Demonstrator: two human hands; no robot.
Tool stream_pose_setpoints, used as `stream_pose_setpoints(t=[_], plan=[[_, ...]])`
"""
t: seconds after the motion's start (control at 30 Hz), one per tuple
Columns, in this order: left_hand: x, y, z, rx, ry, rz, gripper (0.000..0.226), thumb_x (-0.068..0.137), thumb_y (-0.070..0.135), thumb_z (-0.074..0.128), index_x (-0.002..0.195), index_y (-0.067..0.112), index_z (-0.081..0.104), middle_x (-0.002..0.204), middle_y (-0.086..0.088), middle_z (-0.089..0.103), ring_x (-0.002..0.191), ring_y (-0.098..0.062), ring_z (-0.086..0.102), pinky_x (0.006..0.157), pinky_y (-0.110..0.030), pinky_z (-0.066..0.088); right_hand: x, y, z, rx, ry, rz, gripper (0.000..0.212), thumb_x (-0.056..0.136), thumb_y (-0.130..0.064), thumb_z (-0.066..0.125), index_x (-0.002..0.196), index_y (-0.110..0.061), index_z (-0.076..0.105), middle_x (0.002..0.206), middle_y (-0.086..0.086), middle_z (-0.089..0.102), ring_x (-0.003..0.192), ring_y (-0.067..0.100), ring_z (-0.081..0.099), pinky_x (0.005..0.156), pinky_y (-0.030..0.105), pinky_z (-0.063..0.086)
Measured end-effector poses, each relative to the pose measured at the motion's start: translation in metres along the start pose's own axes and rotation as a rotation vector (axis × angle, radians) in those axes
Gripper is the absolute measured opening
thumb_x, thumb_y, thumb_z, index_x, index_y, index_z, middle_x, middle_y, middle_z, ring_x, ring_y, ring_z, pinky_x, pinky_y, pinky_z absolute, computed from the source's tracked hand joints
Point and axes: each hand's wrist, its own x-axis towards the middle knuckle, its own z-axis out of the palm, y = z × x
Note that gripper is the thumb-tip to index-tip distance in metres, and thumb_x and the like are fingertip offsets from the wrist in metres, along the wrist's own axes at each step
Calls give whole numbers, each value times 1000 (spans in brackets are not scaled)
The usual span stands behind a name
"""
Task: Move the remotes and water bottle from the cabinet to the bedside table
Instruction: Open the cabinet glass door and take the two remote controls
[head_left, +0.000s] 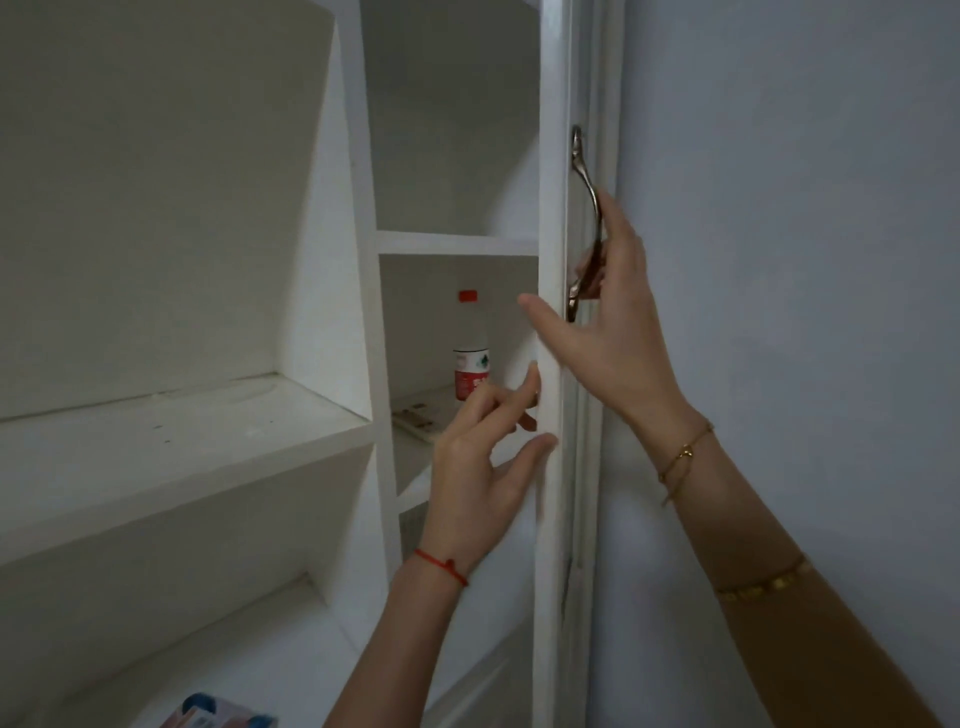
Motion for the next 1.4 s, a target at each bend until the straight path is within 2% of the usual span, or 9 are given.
stream_pose_setpoints(t=[0.17, 0.27, 0.37, 0.5, 0.7, 0.83, 1.07, 1.2, 1.4], plan=[[3, 11, 34, -143, -11, 34, 53, 81, 10, 75, 131, 7, 58, 101, -6, 60, 95, -8, 58, 86, -18, 47, -2, 16, -41, -182, -9, -18, 91, 87, -40, 66, 156, -18, 10, 126, 1, 42, 116, 13, 48, 99, 20, 42], [2, 19, 58, -204, -29, 39, 54, 83, 10, 74, 134, 9, 56, 120, -4, 57, 116, -9, 54, 96, -21, 46, -7, 25, -62, -369, 0, -66, 87, 93, -45, 53, 156, -13, 3, 146, 8, 34, 135, 18, 33, 113, 35, 33], [0, 25, 86, -198, -79, 71, 57, 88, 12, 69, 141, 12, 47, 144, -3, 46, 137, -13, 42, 109, -36, 42, -11, 38, -82, -499, 1, -67, 80, 98, -49, 41, 156, -11, 0, 159, 8, 20, 147, 22, 19, 120, 46, 22], [0, 33, 118, -180, -176, 90, 61, 97, 18, 56, 151, 18, 27, 159, 2, 27, 147, -10, 25, 117, -40, 31, -16, 52, -105, -640, 1, -62, 70, 103, -44, 32, 156, -8, 4, 165, 5, 9, 152, 21, 5, 124, 42, 10], [1, 35, 159, -162, -335, 189, 64, 103, 27, 43, 154, 22, 3, 163, 12, -3, 151, -9, 1, 121, -46, 20, -21, 66, -134, -744, 18, 24, 63, 105, -38, 29, 156, -8, 6, 166, 1, 5, 152, 17, -4, 123, 46, 9], [5, 38, 186, -124, -400, 224, 64, 104, 29, 37, 154, 14, 1, 164, 1, -4, 151, -12, -6, 122, -44, 15, -19, 81, -153, -768, 11, 105, 60, 106, -36, 25, 156, -11, 3, 165, 0, 2, 152, 15, -6, 124, 41, -1], [21, 43, 235, -209, -521, 197, 63, 105, 32, 30, 154, 23, -8, 162, 10, -19, 147, -4, -20, 123, -32, -3, -8, 122, -187, -875, 14, 179, 56, 107, -32, 22, 156, -11, 5, 165, 2, 4, 152, 18, -5, 123, 42, -4], [31, 42, 265, -149, -535, 202, 63, 105, 32, 28, 154, 22, -8, 161, 9, -21, 146, -4, -24, 119, -27, -10, 1, 153, -206, -891, 6, 179, 55, 107, -33, 22, 156, -12, 7, 165, 2, 6, 152, 19, -5, 122, 42, -5], [45, 40, 312, -51, -552, 183, 63, 104, 32, 26, 154, 21, -10, 161, 8, -22, 147, -7, -24, 120, -29, -10, 16, 200, -229, -881, -27, 169, 54, 107, -29, 23, 155, -9, 7, 165, 5, 7, 152, 22, -3, 123, 42, -4]])
